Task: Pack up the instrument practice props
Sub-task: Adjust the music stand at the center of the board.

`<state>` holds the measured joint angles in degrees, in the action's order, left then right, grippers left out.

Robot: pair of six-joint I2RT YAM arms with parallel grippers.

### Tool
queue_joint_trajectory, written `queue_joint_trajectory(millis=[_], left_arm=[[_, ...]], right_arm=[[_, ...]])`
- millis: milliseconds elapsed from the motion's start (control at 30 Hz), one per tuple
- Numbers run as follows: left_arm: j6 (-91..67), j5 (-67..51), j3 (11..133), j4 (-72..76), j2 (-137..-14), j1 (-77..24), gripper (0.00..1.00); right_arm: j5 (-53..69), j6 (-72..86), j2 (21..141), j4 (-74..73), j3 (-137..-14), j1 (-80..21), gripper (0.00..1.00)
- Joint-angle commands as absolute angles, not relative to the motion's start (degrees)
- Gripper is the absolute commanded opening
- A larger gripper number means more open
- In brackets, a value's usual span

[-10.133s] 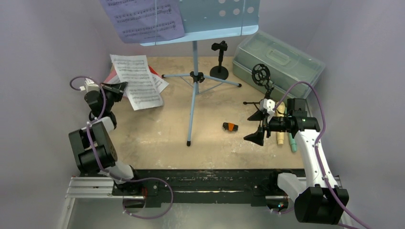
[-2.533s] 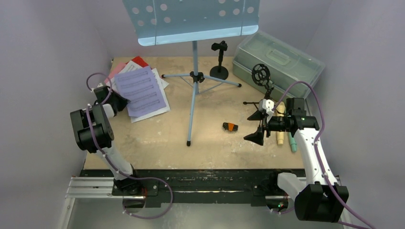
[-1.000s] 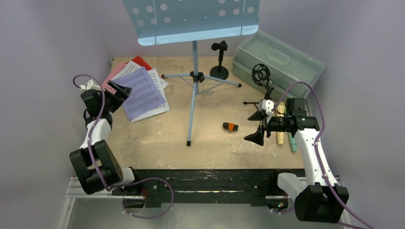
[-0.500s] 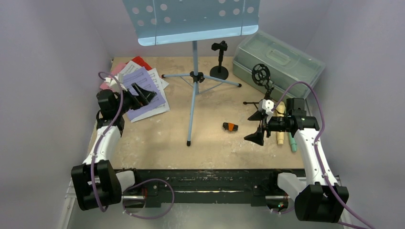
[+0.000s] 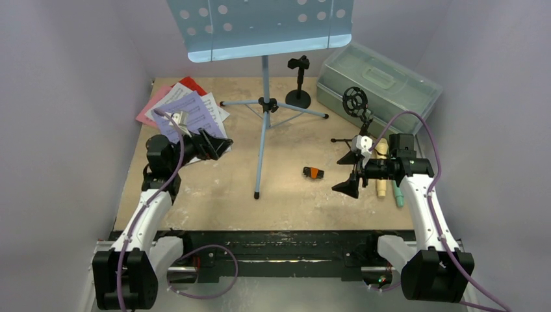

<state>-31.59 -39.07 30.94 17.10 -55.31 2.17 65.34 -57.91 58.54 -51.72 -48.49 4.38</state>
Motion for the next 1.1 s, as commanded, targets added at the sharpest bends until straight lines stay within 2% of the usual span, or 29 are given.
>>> queue_joint_trajectory(millis=[0, 233, 433, 1067], left_arm=[[-28.8, -35.6, 30.2, 19.2, -54.0, -2.9, 0.99], [-26.6, -28.5, 29.8, 18.5, -51.9, -9.7, 1.00], [-30.2, -25.8, 26.4, 26.4, -50.9, -11.9, 1.00], [-50.2, -32.7, 22.5, 51.3, -64.5, -11.8, 1.00]], right_arm=[[65.2, -57.8, 58.5, -50.6, -48.2, 4.0, 0.99], [65.2, -57.7, 58.4, -50.6, -48.2, 4.0, 0.99], [65.1, -57.7, 58.3, -50.5, -48.1, 4.0, 0.99], [65.7, -57.6, 57.8, -50.6, -48.1, 4.0, 0.99]])
